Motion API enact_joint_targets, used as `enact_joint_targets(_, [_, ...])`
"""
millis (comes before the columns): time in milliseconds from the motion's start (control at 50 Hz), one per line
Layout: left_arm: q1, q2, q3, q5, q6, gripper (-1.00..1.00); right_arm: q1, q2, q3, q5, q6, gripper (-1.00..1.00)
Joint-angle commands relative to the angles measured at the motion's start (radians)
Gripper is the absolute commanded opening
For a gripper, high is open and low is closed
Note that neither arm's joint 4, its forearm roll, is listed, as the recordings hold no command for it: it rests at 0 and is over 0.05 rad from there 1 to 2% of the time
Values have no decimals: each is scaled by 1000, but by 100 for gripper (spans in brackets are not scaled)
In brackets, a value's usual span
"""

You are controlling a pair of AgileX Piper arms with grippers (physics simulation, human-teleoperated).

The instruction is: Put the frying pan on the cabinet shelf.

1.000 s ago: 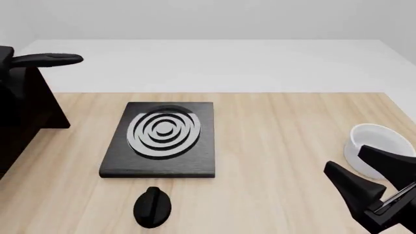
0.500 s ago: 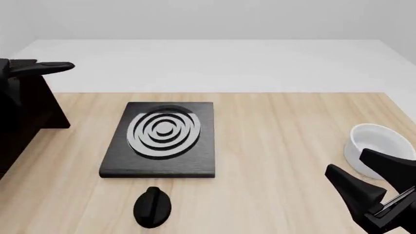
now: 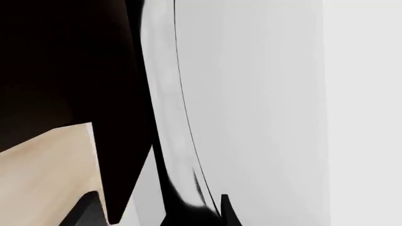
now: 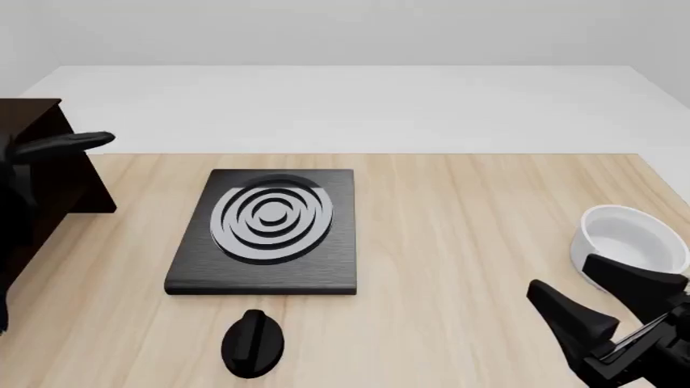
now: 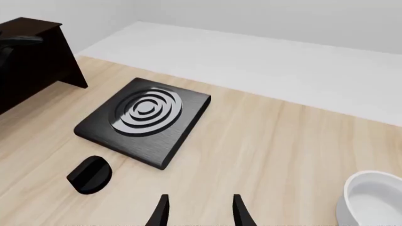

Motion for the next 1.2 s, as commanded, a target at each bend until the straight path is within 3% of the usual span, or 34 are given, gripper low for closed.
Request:
enact_joint_targets(20, [31,39,26,-93,-6,-100,-2,6,3,0,2,100])
enact_joint_targets(460, [61,122,71,-200,-13,-100,-1,12,7,1,3,100])
enact_joint_targets(640, [56,85,63,-163,-6,-100,1,17,13,-7,1,100])
enact_joint_targets(660, [55,79,60,-158,0,100,0,16,13,-5,1,100])
enact_joint_targets(1040, [57,36,42,-115,23,100,2,22,20,-13,0,100])
enact_joint_targets(1200, [26,-47,68,-68,49,100,3,30,28,-23,-1,100])
